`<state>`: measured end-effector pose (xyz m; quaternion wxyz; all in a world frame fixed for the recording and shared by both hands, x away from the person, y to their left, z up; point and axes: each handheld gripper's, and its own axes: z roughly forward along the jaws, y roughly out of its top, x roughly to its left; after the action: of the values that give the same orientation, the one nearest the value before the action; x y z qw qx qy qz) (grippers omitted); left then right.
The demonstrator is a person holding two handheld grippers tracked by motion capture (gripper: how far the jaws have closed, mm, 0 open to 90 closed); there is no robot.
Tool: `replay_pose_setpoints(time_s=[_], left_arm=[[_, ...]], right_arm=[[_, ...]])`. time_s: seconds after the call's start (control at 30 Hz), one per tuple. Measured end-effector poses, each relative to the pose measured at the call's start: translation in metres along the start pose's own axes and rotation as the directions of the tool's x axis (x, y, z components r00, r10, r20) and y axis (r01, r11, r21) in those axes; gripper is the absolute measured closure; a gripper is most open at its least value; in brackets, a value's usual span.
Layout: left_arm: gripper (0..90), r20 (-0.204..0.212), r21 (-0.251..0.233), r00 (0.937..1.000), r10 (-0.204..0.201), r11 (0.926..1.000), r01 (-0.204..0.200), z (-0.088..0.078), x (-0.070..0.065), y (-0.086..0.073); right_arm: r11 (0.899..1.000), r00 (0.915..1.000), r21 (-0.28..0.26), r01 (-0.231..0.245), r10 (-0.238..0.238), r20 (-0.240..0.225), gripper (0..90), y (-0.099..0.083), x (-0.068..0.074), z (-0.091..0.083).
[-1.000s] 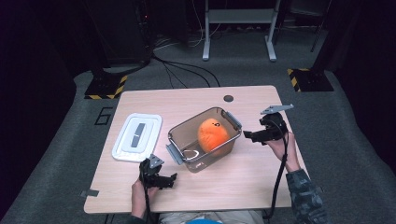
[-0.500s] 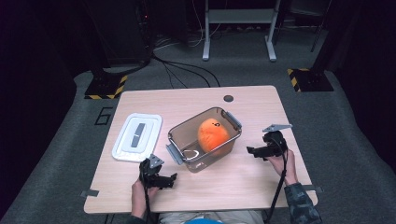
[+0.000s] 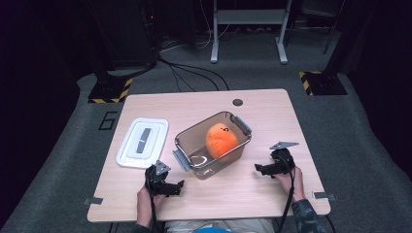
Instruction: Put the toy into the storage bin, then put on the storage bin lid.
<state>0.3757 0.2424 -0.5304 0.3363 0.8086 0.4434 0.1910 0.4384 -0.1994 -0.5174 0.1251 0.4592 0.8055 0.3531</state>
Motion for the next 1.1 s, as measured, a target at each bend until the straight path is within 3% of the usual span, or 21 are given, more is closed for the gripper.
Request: replay_pose_setpoints(time_s=[0.3, 0.37, 0.47, 0.73, 0.83, 1.1], left_arm=[[0.5, 0.0, 0.0, 1.0, 0.0, 1.0, 0.0, 0.0, 0.0, 0.0], [0.5, 0.003, 0.002, 1.0, 0.001, 1.0, -0.001, 0.0, 0.0, 0.0], [0.5, 0.003, 0.002, 1.0, 0.001, 1.0, -0.001, 0.0, 0.0, 0.0], [0.5, 0.003, 0.004, 1.0, 0.0, 1.0, 0.0, 0.0, 0.001, 0.0], [1.3, 0.008, 0.035, 0.9999, 0.009, 0.9994, -0.009, -0.002, 0.002, 0.002], [0.8, 0.002, 0.034, 0.9998, 0.019, 0.9993, -0.019, -0.012, 0.019, 0.009]], right_arm=[[0.999, 0.9992, -0.025, 0.021, -0.02, 0.034, 5.3, -0.005, -0.001, 0.003], [0.998, 0.9975, -0.045, 0.04, -0.037, 0.06, 5.1, -0.008, 0.0, 0.004], [0.996, 0.9923, -0.03, 0.08, -0.076, 0.098, 3.8, -0.009, 0.005, 0.006], [0.997, 0.9929, -0.038, 0.069, -0.065, 0.1, 3.4, -0.01, 0.006, 0.006], [0.997, 0.9928, -0.038, 0.069, -0.065, 0.101, 3.4, -0.01, 0.006, 0.006], [0.997, 0.9927, -0.038, 0.068, -0.063, 0.102, 3.3, -0.01, 0.006, 0.006]])
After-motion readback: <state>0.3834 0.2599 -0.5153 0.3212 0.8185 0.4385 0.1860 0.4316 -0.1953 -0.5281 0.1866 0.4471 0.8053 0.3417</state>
